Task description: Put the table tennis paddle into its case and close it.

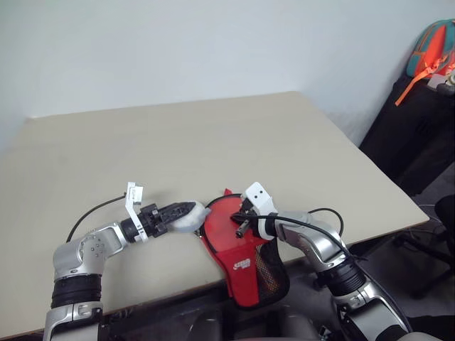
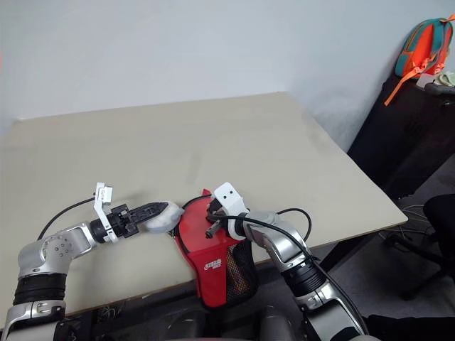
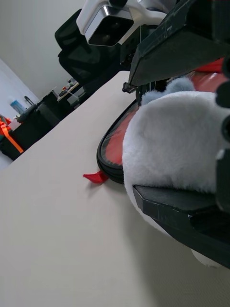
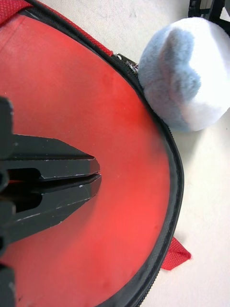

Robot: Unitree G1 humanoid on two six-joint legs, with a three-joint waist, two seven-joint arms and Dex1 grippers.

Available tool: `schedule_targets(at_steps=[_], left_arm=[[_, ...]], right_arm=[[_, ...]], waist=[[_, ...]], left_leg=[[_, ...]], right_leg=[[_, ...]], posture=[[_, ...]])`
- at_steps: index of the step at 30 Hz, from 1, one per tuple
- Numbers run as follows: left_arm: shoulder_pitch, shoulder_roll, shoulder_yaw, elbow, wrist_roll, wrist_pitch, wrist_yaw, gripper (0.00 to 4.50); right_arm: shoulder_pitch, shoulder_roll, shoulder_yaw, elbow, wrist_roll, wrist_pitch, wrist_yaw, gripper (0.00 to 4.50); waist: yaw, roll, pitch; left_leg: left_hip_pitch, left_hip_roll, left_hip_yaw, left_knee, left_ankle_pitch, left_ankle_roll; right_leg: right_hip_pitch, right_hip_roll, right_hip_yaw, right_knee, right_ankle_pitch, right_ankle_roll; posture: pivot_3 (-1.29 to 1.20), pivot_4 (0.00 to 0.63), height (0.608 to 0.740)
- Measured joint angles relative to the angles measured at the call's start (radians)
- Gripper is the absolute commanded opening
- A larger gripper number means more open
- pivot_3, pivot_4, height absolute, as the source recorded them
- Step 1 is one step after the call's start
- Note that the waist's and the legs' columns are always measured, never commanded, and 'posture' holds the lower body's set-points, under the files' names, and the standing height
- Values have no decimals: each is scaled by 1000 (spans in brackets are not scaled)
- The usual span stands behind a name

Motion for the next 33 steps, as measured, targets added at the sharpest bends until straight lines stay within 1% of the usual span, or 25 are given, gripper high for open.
schedule_targets(at_steps=[4, 7, 14, 15, 29, 33], left_arm=[[0, 6, -10, 0, 1, 0, -8, 3417], [-8, 11, -19, 8, 3, -2, -11, 2815], [-37, 17, -25, 64, 11, -8, -14, 250], [-39, 19, -27, 66, 12, -8, -15, 27], [-59, 29, -45, 70, 26, -12, -34, 27], [-77, 43, -19, 91, 4, 28, -34, 935]], right_arm=[[10, -3, 0, 6, -3, -22, 7, 48], [20, -4, 0, 8, -9, -35, 13, 0], [23, -2, 0, 11, -21, -41, 19, 0], [23, -2, 0, 11, -22, -41, 19, 0], [23, 2, -1, 11, -30, -40, 22, 0], [23, 4, 0, 11, -30, -40, 22, 0]], waist=[[0, 0, -3], [0, 0, -7], [0, -1, -8], [0, -1, -8], [0, -1, -9], [-1, -1, -9]], left_leg=[[0, 0, 0, 0, 0, 0], [0, 0, 0, 0, 0, 0], [0, 0, 0, 0, 0, 0], [0, 0, 0, 0, 0, 0], [0, 0, 0, 0, 0, 0], [0, 0, -1, 0, 0, 0]], right_leg=[[0, 0, 0, 0, 0, 0], [0, 0, 0, 0, 0, 0], [0, 0, 0, 0, -1, 1], [1, 0, 0, 0, -1, 1], [0, 0, 0, 0, -1, 1], [0, 0, 0, 0, -1, 1]], posture=[[0, 0, 715], [0, 0, 715], [0, 0, 715], [0, 0, 715], [0, 0, 715], [0, 0, 715]])
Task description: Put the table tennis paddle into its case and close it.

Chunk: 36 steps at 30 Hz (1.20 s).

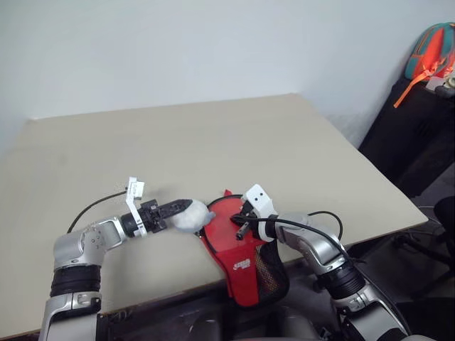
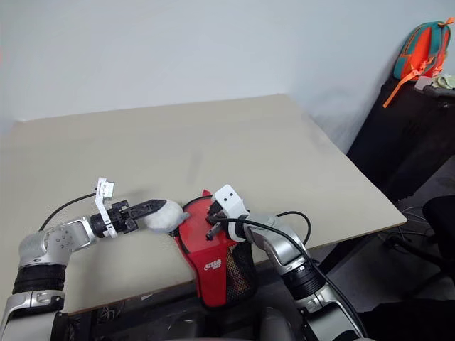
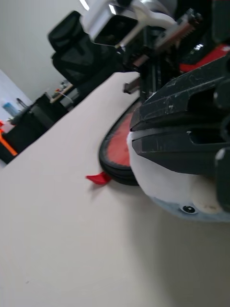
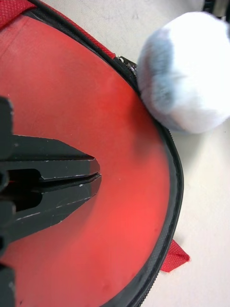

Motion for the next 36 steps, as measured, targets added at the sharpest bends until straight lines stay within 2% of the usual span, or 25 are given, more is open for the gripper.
schedule_targets(at_steps=[10, 19, 36], left_arm=[[-17, 27, 2, 0, -11, 71, -3, 4400], [-76, 63, -25, 43, 0, 119, -45, 4400], [-84, 82, -120, 57, 44, 112, -104, 4400]], right_arm=[[0, 2, 0, 0, -2, 0, 2, 0], [0, 6, 0, 1, -7, 0, 3, 0], [1, 14, -9, -3, -7, 17, -6, 0]], waist=[[0, 0, 0], [0, 0, 0], [0, 0, 0]], left_leg=[[0, 0, 0, 0, 0, 0], [0, 0, 0, 0, 0, 0], [0, 0, 0, 0, 0, 0]], right_leg=[[0, 0, 0, 0, 0, 0], [0, 0, 0, 1, 0, 0], [0, 0, 0, 1, 0, 0]], posture=[[0, 0, 715], [0, 0, 715], [0, 0, 715]])
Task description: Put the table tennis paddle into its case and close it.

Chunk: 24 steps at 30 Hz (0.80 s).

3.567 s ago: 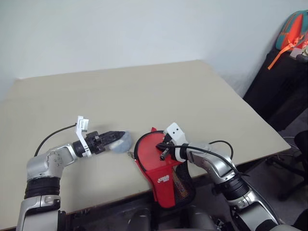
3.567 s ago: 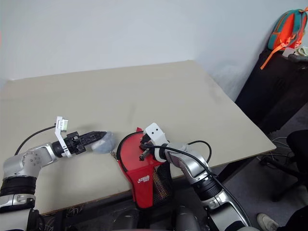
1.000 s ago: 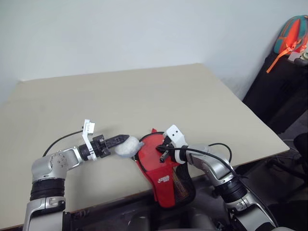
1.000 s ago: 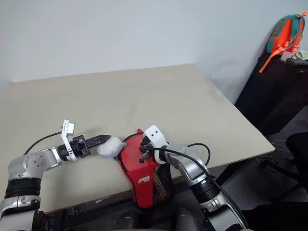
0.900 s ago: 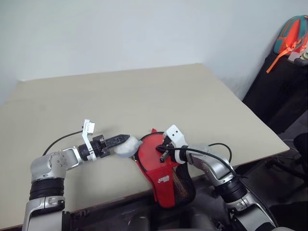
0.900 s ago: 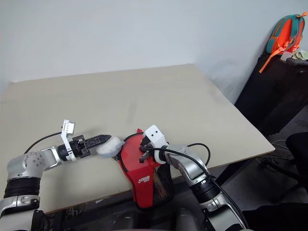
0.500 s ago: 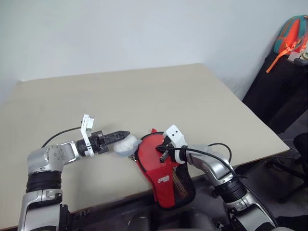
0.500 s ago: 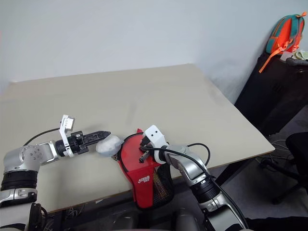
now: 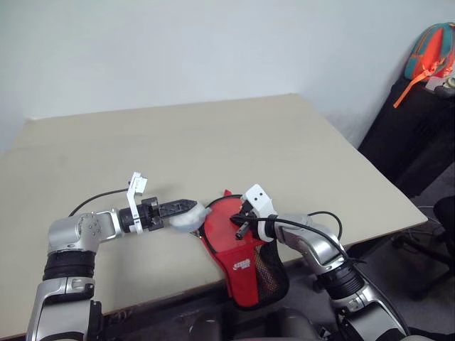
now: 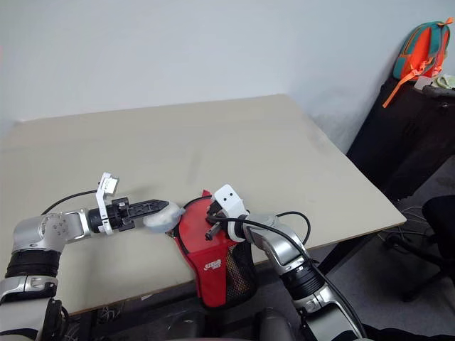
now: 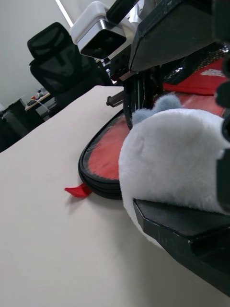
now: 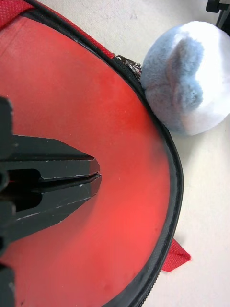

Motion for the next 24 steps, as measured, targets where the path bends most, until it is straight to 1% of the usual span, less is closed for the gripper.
schedule_targets(at_steps=[5, 12, 15, 18, 20, 24], left_arm=[[11, 27, -40, -17, 13, 0, -29, 4400], [-6, 30, -63, 4, 51, -28, -37, 4400], [-29, 30, -74, 42, 80, -42, -28, 3823], [-47, 30, -85, 77, 110, -49, -18, 2828], [-58, 33, -93, 85, 122, -49, -15, 2066], [-65, 52, -115, 79, 132, -40, -28, 820]], right_arm=[[0, 3, -1, 0, 0, 3, -2, 0], [0, 6, -2, 0, 0, 5, -4, 0], [1, 8, -3, 1, -1, 6, -6, 0], [0, 9, -4, 1, -1, 7, -9, 0], [0, 9, -5, 1, -1, 8, -12, 0], [0, 10, -5, 1, -1, 8, -13, 0]], waist=[[0, 1, -1], [0, 1, -3], [0, 1, -3], [0, 1, -3], [0, 1, -3], [0, 1, -3]], left_leg=[[0, 0, 0, 0, 0, 0], [0, 0, 0, 0, 0, 0], [0, 0, 0, 0, 0, 0], [0, 0, 0, 0, 0, 0], [0, 0, 0, 0, 0, 0], [0, 0, 0, 0, 0, 0]], right_leg=[[0, 0, 0, 0, 0, 0], [0, 0, 0, 0, 0, 0], [0, 0, 0, 0, 0, 0], [-1, 0, 1, 0, 0, 0], [0, 0, 1, 1, 0, 0], [-1, 0, 1, 1, 0, 0]], posture=[[0, 0, 715], [0, 0, 715], [0, 0, 715], [0, 0, 715], [0, 0, 715], [0, 0, 715]])
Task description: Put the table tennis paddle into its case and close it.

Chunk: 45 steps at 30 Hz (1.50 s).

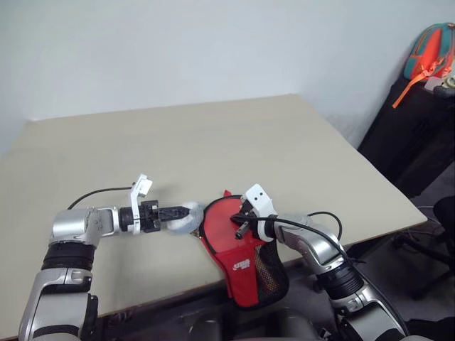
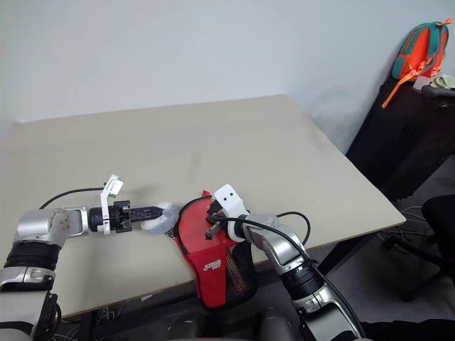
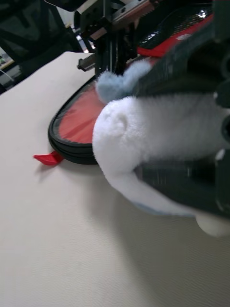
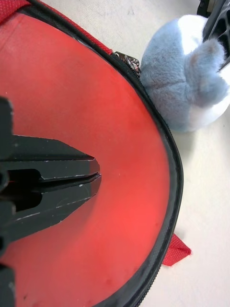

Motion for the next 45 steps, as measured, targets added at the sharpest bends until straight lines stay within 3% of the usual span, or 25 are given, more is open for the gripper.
schedule_targets(at_steps=[3, 4, 15, 35, 45], left_arm=[[0, 10, -12, -12, 2, 7, -9, 54], [0, 12, -16, -17, 5, 8, -10, 20], [-45, 20, -40, -45, 28, 6, -10, 20], [-232, -32, -75, 165, 143, -90, -3, 20], [-262, -57, -123, 179, 205, -145, -38, 20]], right_arm=[[0, 0, 0, 0, 0, 0, 0, 0], [0, 1, 0, 0, 0, 0, 0, 0], [3, 5, 3, 9, -4, -23, 6, 0], [49, 45, -18, 197, -24, -388, 76, 0], [18, 82, -48, 334, -30, -515, 129, 0]], waist=[[0, 0, 0], [0, 0, 0], [1, 0, 0], [0, -2, -1], [1, -4, -2]], left_leg=[[0, 0, 0, 0, 0, 0], [0, 0, 0, 0, 0, 0], [-1, 0, 0, 1, 0, 0], [-1, 0, 0, 6, 0, 0], [1, 1, -1, 8, 0, 0]], right_leg=[[0, 0, 0, 0, 0, 0], [0, 0, 0, 0, 0, 0], [0, 0, 0, 1, 0, 0], [0, 0, -1, 7, -1, -1], [0, 0, -1, 11, -3, -4]], posture=[[0, 0, 715], [0, 0, 715], [0, 0, 715], [0, 0, 715], [0, 0, 715]])
